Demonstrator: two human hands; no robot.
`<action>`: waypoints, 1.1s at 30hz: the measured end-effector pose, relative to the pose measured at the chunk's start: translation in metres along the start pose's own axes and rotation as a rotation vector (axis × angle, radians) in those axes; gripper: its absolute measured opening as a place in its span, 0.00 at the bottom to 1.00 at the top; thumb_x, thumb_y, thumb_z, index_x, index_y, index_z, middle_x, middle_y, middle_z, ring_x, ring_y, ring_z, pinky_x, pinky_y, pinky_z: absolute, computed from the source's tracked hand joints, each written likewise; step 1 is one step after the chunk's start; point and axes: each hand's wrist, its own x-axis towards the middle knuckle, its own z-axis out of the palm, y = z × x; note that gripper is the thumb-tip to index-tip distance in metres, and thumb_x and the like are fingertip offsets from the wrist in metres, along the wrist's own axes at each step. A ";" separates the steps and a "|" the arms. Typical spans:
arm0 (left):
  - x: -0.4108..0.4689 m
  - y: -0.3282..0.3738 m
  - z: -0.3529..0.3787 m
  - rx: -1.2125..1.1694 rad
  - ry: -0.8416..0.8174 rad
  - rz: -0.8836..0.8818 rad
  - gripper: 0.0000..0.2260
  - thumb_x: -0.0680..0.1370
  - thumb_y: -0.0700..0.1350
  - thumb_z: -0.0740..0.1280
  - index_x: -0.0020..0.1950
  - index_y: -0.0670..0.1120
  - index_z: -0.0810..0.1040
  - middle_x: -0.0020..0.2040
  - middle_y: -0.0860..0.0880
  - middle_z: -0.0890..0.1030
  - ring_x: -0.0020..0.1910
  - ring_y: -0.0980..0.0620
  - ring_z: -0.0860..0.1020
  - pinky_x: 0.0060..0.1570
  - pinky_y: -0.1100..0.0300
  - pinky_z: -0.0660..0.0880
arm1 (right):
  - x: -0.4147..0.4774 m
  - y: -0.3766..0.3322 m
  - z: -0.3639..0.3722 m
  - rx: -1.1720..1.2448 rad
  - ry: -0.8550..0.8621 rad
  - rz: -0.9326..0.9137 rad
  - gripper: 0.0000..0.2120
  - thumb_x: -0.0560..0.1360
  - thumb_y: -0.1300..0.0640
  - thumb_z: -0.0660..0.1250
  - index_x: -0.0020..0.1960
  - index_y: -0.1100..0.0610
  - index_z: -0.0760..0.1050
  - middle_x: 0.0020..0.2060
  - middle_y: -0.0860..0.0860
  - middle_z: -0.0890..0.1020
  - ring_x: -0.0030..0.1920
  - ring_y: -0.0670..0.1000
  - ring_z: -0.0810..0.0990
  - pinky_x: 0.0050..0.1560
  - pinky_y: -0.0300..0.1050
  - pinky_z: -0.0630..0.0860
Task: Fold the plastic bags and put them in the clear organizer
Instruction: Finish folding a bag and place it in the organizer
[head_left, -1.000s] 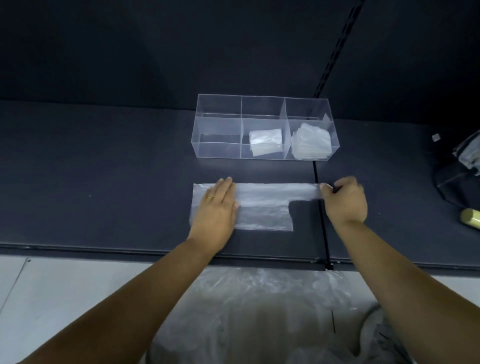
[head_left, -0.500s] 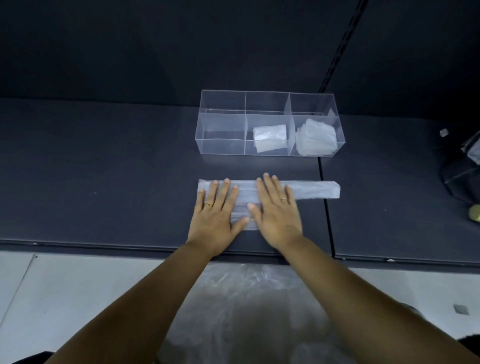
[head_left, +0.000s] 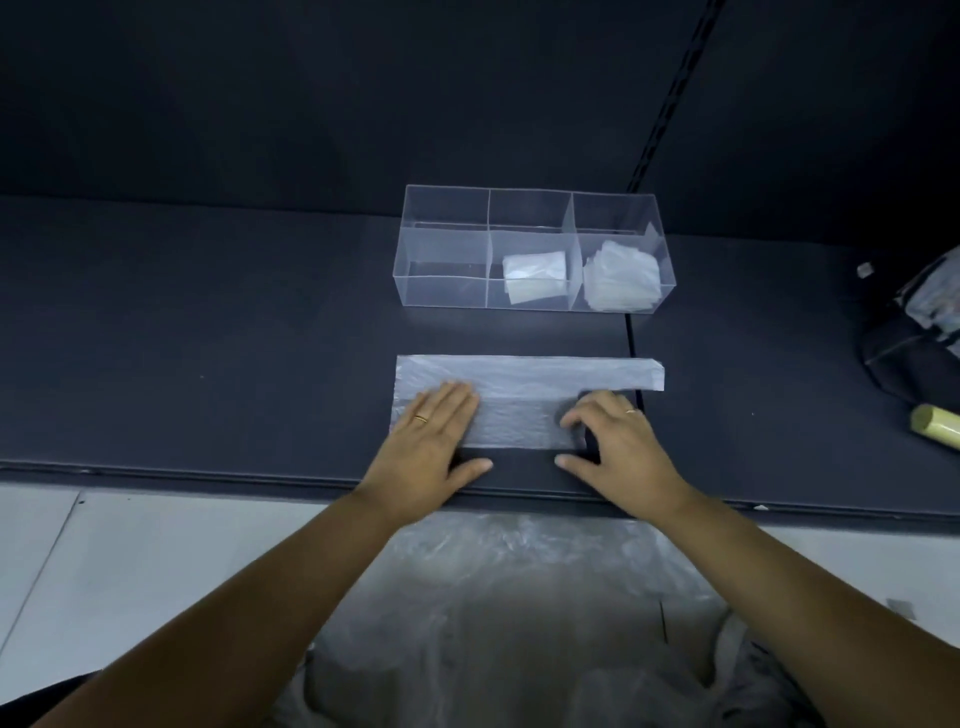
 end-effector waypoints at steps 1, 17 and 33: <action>0.001 0.006 0.003 -0.013 -0.025 0.028 0.35 0.79 0.63 0.55 0.78 0.43 0.54 0.79 0.47 0.54 0.77 0.53 0.46 0.73 0.60 0.35 | -0.002 0.000 0.001 -0.003 -0.024 -0.003 0.15 0.69 0.53 0.76 0.53 0.56 0.78 0.52 0.50 0.75 0.54 0.53 0.73 0.56 0.46 0.68; 0.012 0.032 0.004 -0.060 0.139 -0.083 0.14 0.81 0.41 0.63 0.65 0.42 0.76 0.66 0.46 0.77 0.66 0.47 0.74 0.64 0.53 0.69 | 0.017 -0.008 -0.042 0.143 -0.175 0.208 0.09 0.73 0.48 0.70 0.50 0.50 0.75 0.56 0.46 0.69 0.60 0.48 0.68 0.66 0.44 0.60; 0.014 -0.006 -0.042 -0.653 -0.065 -0.446 0.08 0.77 0.43 0.69 0.48 0.39 0.83 0.47 0.46 0.84 0.47 0.53 0.79 0.47 0.66 0.71 | 0.022 -0.015 -0.022 0.482 -0.029 0.382 0.07 0.75 0.57 0.70 0.42 0.60 0.76 0.43 0.54 0.82 0.48 0.53 0.80 0.54 0.46 0.73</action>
